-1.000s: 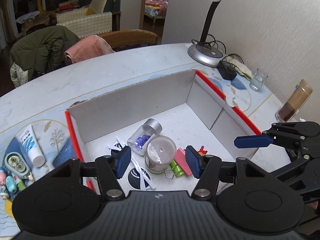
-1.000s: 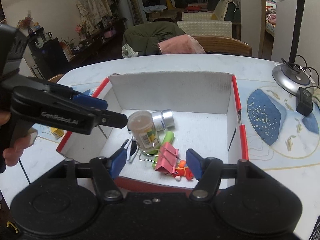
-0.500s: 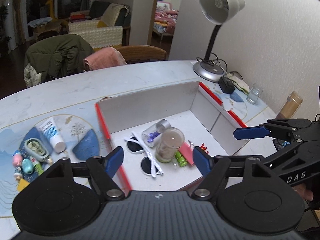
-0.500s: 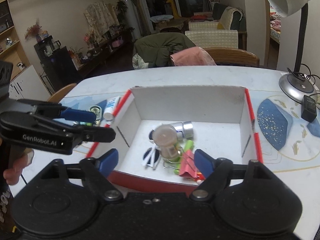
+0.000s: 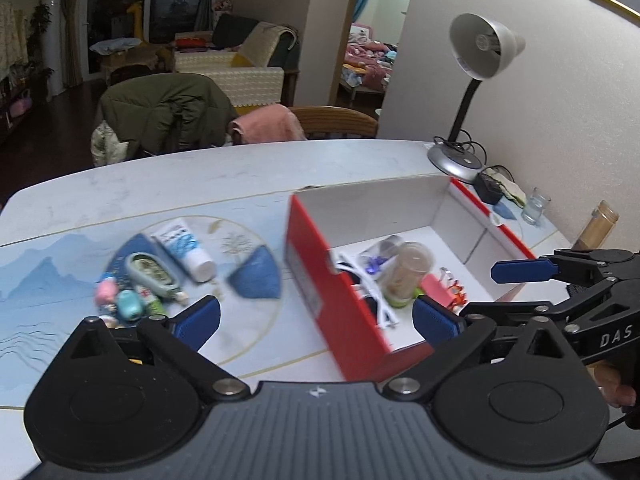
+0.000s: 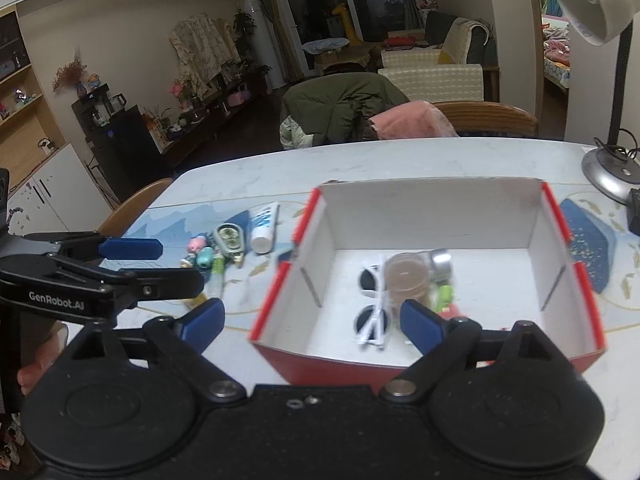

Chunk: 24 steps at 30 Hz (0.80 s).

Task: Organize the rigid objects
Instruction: 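Withdraw both grippers from the box back toward the item pile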

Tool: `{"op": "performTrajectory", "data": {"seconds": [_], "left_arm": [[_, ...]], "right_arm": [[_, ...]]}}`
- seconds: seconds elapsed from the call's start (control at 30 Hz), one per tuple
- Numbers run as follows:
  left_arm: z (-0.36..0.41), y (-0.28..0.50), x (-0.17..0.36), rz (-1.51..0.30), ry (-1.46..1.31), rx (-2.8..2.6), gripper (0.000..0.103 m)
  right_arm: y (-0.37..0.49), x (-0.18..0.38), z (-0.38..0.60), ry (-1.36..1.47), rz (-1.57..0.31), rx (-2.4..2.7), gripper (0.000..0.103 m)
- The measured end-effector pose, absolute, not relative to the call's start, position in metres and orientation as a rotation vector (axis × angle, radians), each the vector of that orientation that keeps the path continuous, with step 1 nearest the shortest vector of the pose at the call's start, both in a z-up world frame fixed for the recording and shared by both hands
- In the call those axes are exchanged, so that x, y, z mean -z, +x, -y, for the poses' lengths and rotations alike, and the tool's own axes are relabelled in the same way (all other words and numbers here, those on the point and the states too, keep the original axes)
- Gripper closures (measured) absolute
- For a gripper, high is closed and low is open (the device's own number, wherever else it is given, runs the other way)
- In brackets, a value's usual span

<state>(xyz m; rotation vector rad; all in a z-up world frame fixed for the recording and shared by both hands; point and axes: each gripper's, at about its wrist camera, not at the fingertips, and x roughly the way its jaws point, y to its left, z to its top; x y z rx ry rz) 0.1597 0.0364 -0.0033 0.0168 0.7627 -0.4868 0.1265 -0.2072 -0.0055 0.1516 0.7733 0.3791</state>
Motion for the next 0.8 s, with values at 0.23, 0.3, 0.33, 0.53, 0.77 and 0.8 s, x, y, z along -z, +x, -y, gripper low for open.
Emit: {"op": "performTrajectory", "data": {"seconds": [0.23,0.3,0.33,0.53,0.77,0.8], "left_arm": [[-0.091,0.158,0.022,-0.774,-0.013,0.462,0.000],[-0.107,0.158,0.031,-0.777,-0.018,0.439,0.000],[-0.116,0.157,0.036,-0.764,-0.018,0.425,0.000],[-0.153,0.164,0.059,-0.756,-0.040,0.353,0.000],[-0.167,0.181,0.092,-0.781,-0.073,0.386,0.000],[-0.166,0.184,0.096,-0.785,-0.055,0.387,0.000]], "right_arm": [[0.128,0.007,0.162,0.157,-0.780,-0.406,0.007],[0.129,0.007,0.148,0.152,-0.781,-0.407,0.007],[0.131,0.008,0.141,0.149,-0.783,-0.404,0.007],[0.145,0.015,0.097,0.105,-0.796,-0.386,0.007],[0.175,0.028,0.051,0.067,-0.862,-0.399,0.006],[0.180,0.031,0.046,0.064,-0.878,-0.398,0.006]]}}
